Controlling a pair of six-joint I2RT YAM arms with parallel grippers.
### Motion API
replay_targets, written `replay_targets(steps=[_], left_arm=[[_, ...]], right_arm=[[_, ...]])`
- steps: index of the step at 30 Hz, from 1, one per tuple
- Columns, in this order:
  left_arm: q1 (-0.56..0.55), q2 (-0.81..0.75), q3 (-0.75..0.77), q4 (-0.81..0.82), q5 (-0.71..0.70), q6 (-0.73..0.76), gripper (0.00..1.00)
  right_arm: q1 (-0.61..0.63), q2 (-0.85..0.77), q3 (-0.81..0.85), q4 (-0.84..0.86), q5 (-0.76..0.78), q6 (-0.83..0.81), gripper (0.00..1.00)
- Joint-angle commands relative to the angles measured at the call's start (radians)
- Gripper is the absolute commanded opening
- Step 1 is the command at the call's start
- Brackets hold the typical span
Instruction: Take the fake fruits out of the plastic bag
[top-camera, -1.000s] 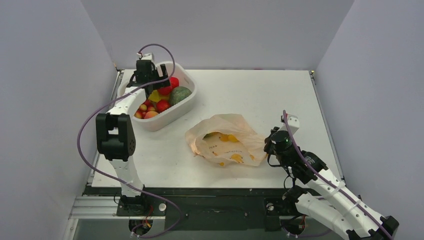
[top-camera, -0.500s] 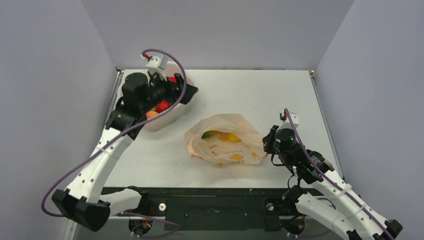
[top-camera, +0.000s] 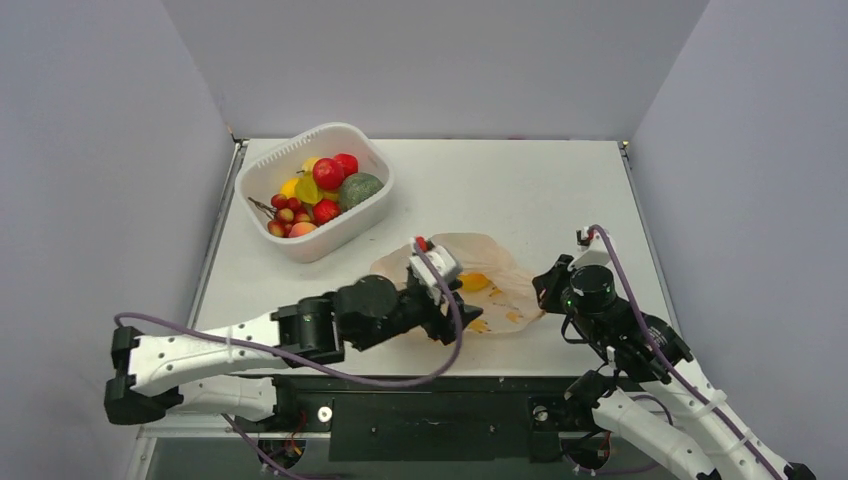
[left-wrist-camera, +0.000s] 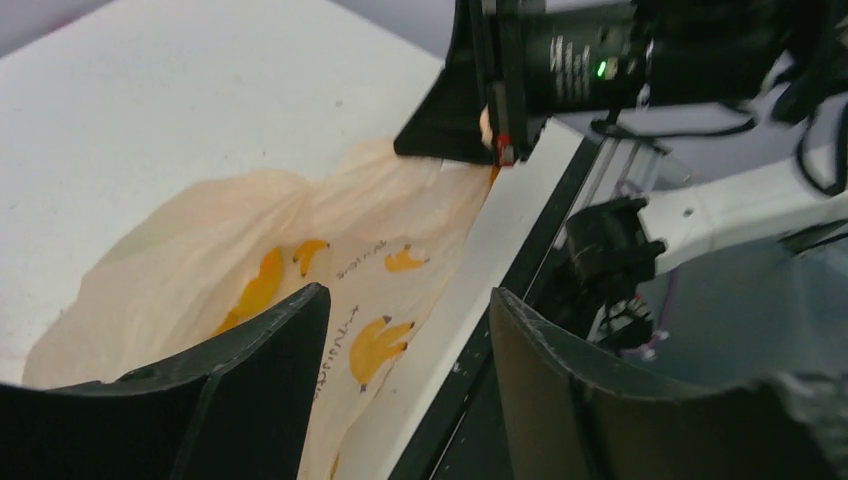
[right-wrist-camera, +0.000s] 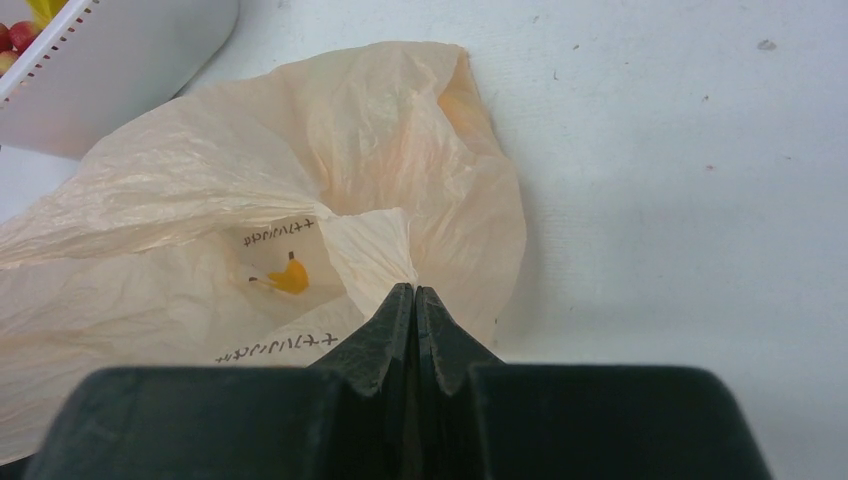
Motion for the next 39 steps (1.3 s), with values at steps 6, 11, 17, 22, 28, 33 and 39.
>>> replay_targets(steps=[6, 11, 17, 22, 28, 33, 39], left_arm=[[-0.155, 0.3, 0.04, -0.053, -0.432, -0.038, 0.38], [-0.113, 0.405, 0.018, -0.008, -0.426, -0.104, 0.34], [-0.005, 0.473, -0.001, 0.027, -0.391, -0.169, 0.32], [0.056, 0.539, -0.027, 0.081, -0.344, -0.197, 0.36], [0.061, 0.633, -0.093, 0.203, -0.334, -0.246, 0.39], [0.025, 0.605, -0.217, 0.282, -0.359, -0.311, 0.41], [0.021, 0.564, -0.273, 0.342, -0.369, -0.32, 0.65]], right_arm=[[-0.005, -0.054, 0.009, -0.044, -0.019, 0.015, 0.0], [-0.005, -0.09, -0.03, -0.054, -0.046, 0.039, 0.0], [-0.004, -0.12, -0.075, -0.056, -0.074, 0.062, 0.0], [-0.004, -0.14, -0.095, -0.066, -0.092, 0.078, 0.0], [-0.003, -0.178, -0.133, -0.092, -0.094, 0.101, 0.0], [-0.003, -0.206, -0.158, -0.116, -0.09, 0.114, 0.0], [-0.002, -0.23, -0.213, -0.118, -0.11, 0.128, 0.0]])
